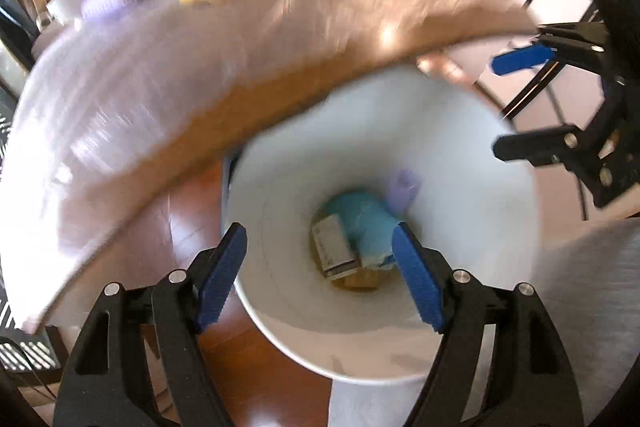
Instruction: Collect trash
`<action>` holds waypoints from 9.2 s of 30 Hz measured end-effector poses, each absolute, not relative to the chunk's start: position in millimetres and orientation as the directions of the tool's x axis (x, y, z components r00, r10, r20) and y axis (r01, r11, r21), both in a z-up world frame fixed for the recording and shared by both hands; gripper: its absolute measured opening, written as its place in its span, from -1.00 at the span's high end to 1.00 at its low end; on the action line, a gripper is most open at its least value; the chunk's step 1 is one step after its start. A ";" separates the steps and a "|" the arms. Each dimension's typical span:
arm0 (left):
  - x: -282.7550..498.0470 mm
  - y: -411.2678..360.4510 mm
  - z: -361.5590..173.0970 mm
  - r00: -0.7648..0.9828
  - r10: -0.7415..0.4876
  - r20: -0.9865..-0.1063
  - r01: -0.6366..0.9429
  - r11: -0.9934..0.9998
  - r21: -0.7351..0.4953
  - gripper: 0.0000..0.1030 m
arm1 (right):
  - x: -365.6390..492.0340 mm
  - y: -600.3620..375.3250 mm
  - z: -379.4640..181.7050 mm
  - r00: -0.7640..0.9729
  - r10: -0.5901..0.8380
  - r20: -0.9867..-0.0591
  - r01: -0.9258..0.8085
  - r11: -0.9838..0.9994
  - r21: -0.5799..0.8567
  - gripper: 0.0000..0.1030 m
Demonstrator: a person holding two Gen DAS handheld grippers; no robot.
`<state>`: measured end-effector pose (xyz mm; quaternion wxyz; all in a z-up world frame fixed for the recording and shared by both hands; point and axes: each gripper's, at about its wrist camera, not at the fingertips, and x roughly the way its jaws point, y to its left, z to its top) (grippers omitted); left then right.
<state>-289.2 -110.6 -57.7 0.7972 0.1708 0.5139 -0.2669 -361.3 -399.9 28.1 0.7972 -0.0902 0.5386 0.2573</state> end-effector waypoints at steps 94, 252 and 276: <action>-106.5 -108.2 -21.6 0.517 -0.301 -0.801 0.433 0.900 -0.059 0.02 | -153.1 -388.2 44.8 0.433 0.375 -0.820 -0.349 0.908 0.231 -0.48; -251.3 -87.2 5.4 0.638 -0.261 -0.724 0.483 0.868 0.113 -0.98 | -308.6 -410.7 91.0 0.405 0.463 -0.788 -0.543 0.816 0.201 -0.91; -26.9 -29.0 -29.5 0.612 -0.179 -0.770 0.447 0.882 0.150 -0.98 | -50.1 -246.0 35.4 0.297 0.465 -0.834 -0.723 0.681 0.121 -0.86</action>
